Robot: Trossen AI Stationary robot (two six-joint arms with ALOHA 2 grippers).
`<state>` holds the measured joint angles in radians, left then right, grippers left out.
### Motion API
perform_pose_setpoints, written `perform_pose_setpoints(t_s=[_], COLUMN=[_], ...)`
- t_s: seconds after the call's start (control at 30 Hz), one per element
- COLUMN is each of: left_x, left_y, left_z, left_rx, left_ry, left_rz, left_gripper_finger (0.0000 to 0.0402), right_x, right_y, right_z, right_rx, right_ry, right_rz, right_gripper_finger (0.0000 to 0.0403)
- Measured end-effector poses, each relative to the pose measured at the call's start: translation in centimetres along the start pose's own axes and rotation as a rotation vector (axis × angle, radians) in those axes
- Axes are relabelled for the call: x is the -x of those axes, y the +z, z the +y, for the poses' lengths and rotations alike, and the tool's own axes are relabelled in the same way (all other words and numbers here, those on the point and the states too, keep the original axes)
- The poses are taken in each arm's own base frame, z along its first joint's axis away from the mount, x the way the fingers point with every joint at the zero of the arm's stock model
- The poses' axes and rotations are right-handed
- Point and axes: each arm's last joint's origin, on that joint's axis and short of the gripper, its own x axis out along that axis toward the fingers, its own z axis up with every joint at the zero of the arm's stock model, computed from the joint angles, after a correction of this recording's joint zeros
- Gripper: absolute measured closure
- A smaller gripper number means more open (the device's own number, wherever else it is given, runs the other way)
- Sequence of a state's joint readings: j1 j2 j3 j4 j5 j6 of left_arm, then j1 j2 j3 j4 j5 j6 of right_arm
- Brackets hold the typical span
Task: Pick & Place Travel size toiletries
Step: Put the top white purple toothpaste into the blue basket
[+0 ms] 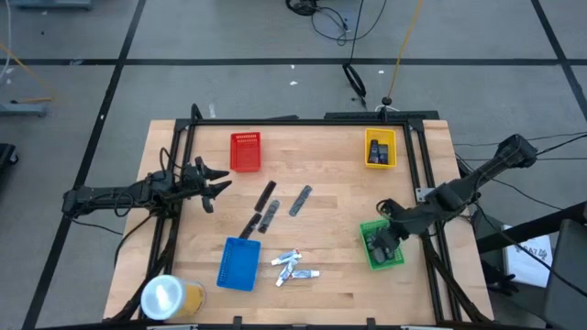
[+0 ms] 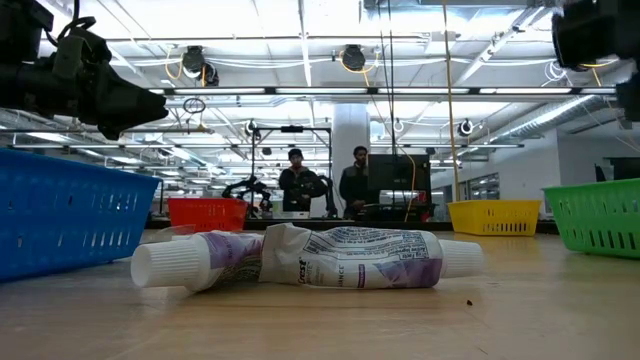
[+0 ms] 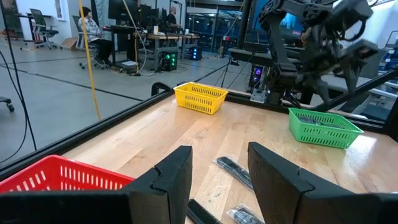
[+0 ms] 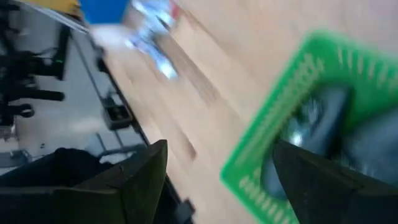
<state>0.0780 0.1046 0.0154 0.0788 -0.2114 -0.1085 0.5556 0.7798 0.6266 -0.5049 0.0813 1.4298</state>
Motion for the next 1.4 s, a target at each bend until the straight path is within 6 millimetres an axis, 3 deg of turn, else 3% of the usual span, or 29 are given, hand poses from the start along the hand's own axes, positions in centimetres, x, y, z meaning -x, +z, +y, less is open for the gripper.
perform_pose_setpoints(t_s=[0.3, 0.53, 0.73, 1.03, 1.2, 1.4], left_x=[0.0, 0.0, 0.0, 0.0, 0.0, 0.0], left_y=[0.0, 0.0, 0.0, 0.0, 0.0, 0.0], left_z=[0.0, 0.0, 0.0, 0.0, 0.0, 0.0], left_rx=[0.000, 0.000, 0.000, 0.000, 0.000, 0.000], left_ry=[0.000, 0.000, 0.000, 0.000, -0.001, 0.001], left_rz=[0.000, 0.000, 0.001, 0.000, 0.000, -0.002], left_gripper_finger=[0.0247, 0.0247, 0.0247, 0.0247, 0.0247, 0.0247], right_x=[2.3, 1.6, 0.1, 2.5, 2.7, 2.2], right_y=[1.2, 1.5, 1.3, 1.1, 0.9, 1.0], right_z=[0.2, -0.5, -3.5, -6.0, -7.7, -7.8], right_rx=[0.519, 0.820, 0.893, 0.961, 0.999, 1.040], right_ry=[-0.019, -0.058, -0.014, 0.098, 0.108, 0.076], right_rz=[-0.397, -0.619, -0.715, -0.886, -0.982, -0.997], right_gripper_finger=[0.0122, 0.0122, 0.0122, 0.0122, 0.0122, 0.0127])
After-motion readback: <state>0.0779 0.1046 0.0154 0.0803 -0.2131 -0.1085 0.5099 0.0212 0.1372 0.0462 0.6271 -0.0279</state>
